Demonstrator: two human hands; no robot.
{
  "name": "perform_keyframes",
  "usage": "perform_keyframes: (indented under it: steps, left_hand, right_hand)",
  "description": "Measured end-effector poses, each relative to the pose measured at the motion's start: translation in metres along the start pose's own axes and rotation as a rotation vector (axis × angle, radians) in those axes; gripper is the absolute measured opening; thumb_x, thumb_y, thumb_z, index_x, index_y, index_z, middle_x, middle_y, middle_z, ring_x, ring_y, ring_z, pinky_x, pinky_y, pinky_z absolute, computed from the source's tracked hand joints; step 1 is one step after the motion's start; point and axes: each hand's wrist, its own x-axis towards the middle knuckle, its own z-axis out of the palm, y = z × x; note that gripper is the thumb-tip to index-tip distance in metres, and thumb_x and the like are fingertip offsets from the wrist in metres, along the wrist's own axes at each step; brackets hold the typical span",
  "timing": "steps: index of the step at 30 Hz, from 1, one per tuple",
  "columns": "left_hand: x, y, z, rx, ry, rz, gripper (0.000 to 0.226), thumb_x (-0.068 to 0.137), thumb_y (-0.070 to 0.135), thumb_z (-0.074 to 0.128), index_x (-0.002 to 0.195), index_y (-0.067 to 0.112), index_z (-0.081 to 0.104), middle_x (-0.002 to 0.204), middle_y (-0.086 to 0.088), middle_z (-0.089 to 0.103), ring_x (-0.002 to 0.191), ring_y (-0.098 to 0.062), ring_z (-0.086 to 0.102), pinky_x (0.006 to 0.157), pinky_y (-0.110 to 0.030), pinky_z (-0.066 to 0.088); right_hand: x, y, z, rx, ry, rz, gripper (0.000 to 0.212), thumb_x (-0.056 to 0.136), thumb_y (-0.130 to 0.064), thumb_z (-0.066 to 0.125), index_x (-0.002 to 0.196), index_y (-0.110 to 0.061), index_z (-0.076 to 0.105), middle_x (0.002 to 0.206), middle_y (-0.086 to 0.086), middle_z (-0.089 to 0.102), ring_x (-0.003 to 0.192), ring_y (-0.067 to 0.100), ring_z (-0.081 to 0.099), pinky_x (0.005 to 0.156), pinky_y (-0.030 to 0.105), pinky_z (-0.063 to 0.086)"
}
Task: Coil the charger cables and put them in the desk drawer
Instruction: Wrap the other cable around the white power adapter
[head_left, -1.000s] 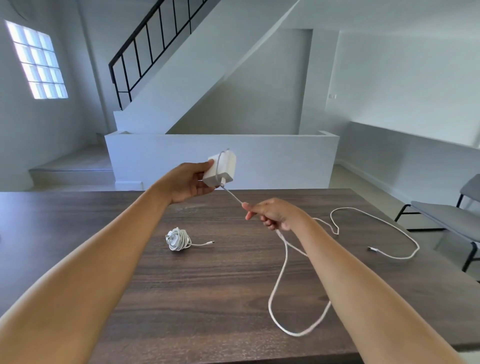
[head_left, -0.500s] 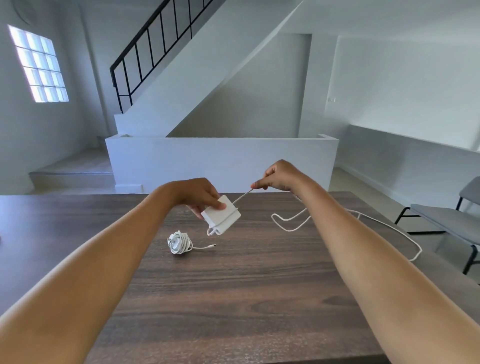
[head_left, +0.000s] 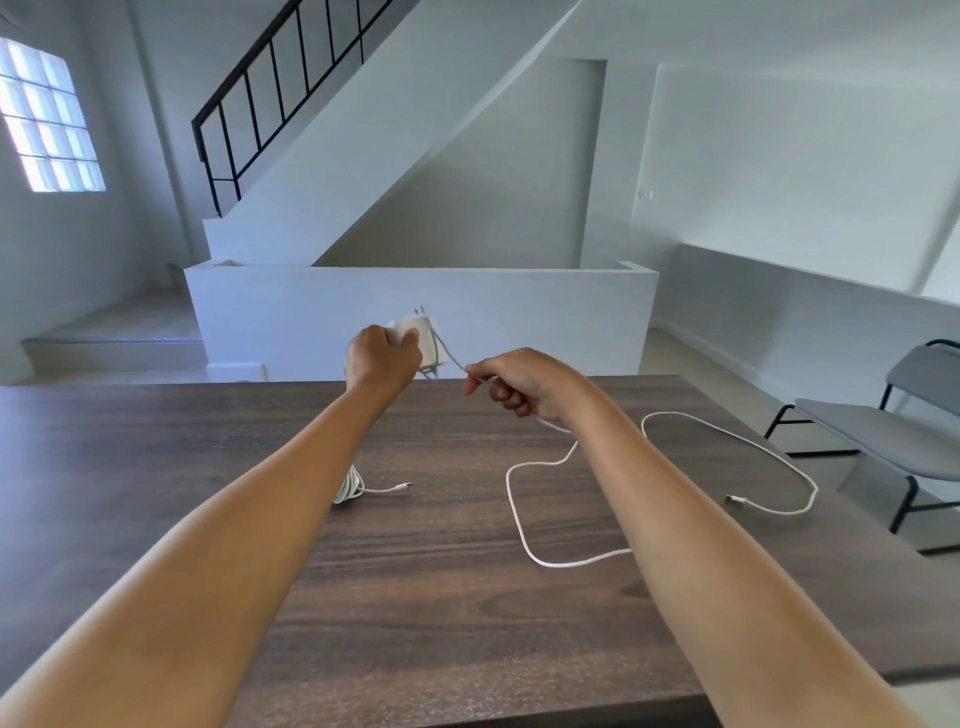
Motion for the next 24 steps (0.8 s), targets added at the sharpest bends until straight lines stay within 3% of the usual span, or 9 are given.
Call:
perform_keyframes:
  steps: [2, 6, 8, 11, 14, 18, 21, 22, 24]
  left_hand:
    - [0.005, 0.005, -0.002, -0.258, -0.014, -0.143, 0.034, 0.088, 0.031, 0.057, 0.06, 0.012, 0.05, 0.065, -0.005, 0.059, 0.069, -0.029, 0.068, 0.071, -0.038, 0.058]
    - [0.009, 0.019, -0.01, -0.701, -0.12, -0.358, 0.022, 0.09, 0.024, 0.063, 0.086, 0.003, 0.058, 0.083, -0.01, 0.063, 0.073, -0.026, 0.069, 0.078, -0.038, 0.059]
    - [0.008, 0.023, -0.014, -0.82, -0.201, -0.392, 0.025, 0.092, 0.021, 0.061, 0.102, -0.002, 0.057, 0.09, -0.013, 0.063, 0.076, -0.025, 0.067, 0.077, -0.037, 0.059]
    - [0.006, 0.024, -0.025, -0.911, -0.346, -0.368, 0.02, 0.094, 0.02, 0.057, 0.099, 0.0, 0.057, 0.088, -0.012, 0.062, 0.072, -0.023, 0.067, 0.064, -0.03, 0.06]
    - [0.005, 0.02, -0.041, -0.892, -0.554, -0.311, 0.022, 0.096, 0.021, 0.054, 0.106, 0.002, 0.057, 0.09, -0.011, 0.063, 0.062, -0.018, 0.069, 0.055, -0.025, 0.058]
    - [0.008, 0.013, -0.055, -0.759, -0.852, -0.242, 0.027, 0.091, 0.026, 0.055, 0.109, 0.006, 0.057, 0.086, -0.007, 0.067, 0.066, -0.014, 0.068, 0.057, -0.024, 0.057]
    - [0.012, 0.008, -0.063, -0.531, -1.01, -0.155, 0.063, 0.058, 0.042, 0.085, 0.104, 0.005, 0.063, 0.085, -0.008, 0.068, 0.068, -0.014, 0.066, 0.058, -0.023, 0.057]
    - [0.014, 0.006, -0.064, -0.453, -1.045, -0.125, 0.075, 0.047, 0.047, 0.089, 0.102, 0.003, 0.064, 0.082, -0.009, 0.069, 0.065, -0.014, 0.065, 0.055, -0.022, 0.056]
    - [0.015, 0.005, -0.064, -0.3, -1.097, -0.091, 0.078, 0.044, 0.05, 0.088, 0.1, 0.001, 0.066, 0.078, -0.009, 0.069, 0.062, -0.014, 0.064, 0.052, -0.021, 0.054]
  right_hand:
    - [0.0, 0.008, 0.003, 0.043, -0.078, 0.038, 0.029, 0.095, -0.032, 0.051, 0.075, -0.017, 0.065, 0.055, -0.004, 0.029, 0.044, 0.009, 0.021, 0.042, 0.02, 0.018]
    - [-0.001, 0.024, 0.001, 0.04, -0.179, 0.063, 0.029, 0.096, -0.041, 0.049, 0.085, -0.019, 0.065, 0.058, -0.005, 0.03, 0.048, 0.008, 0.023, 0.045, 0.019, 0.02]
    - [-0.001, 0.03, 0.002, 0.027, -0.208, 0.073, 0.03, 0.096, -0.045, 0.049, 0.088, -0.02, 0.065, 0.058, -0.005, 0.031, 0.048, 0.007, 0.024, 0.046, 0.019, 0.02]
    - [0.002, 0.038, 0.002, -0.038, -0.193, 0.101, 0.039, 0.091, -0.054, 0.052, 0.089, -0.019, 0.069, 0.057, -0.006, 0.031, 0.046, 0.007, 0.025, 0.045, 0.018, 0.022]
    - [0.003, 0.042, -0.004, -0.117, -0.109, 0.086, 0.047, 0.084, -0.061, 0.057, 0.083, -0.016, 0.071, 0.056, -0.005, 0.03, 0.045, 0.008, 0.025, 0.046, 0.02, 0.023]
    - [0.002, 0.037, -0.015, -0.293, 0.13, -0.001, 0.05, 0.08, -0.06, 0.062, 0.075, -0.011, 0.072, 0.05, -0.012, 0.042, 0.05, 0.009, 0.037, 0.054, 0.021, 0.031]
    - [0.008, 0.035, -0.03, -0.323, 0.234, -0.058, 0.051, 0.074, -0.058, 0.069, 0.065, -0.008, 0.07, 0.058, -0.003, 0.053, 0.072, 0.018, 0.054, 0.076, 0.028, 0.043]
    - [0.01, 0.034, -0.035, -0.334, 0.25, -0.066, 0.05, 0.072, -0.058, 0.071, 0.061, -0.009, 0.068, 0.058, 0.0, 0.051, 0.076, 0.018, 0.055, 0.081, 0.03, 0.044]
    - [0.012, 0.026, -0.042, -0.358, 0.266, -0.077, 0.047, 0.07, -0.056, 0.075, 0.056, -0.012, 0.066, 0.059, 0.004, 0.05, 0.075, 0.017, 0.053, 0.079, 0.03, 0.044]
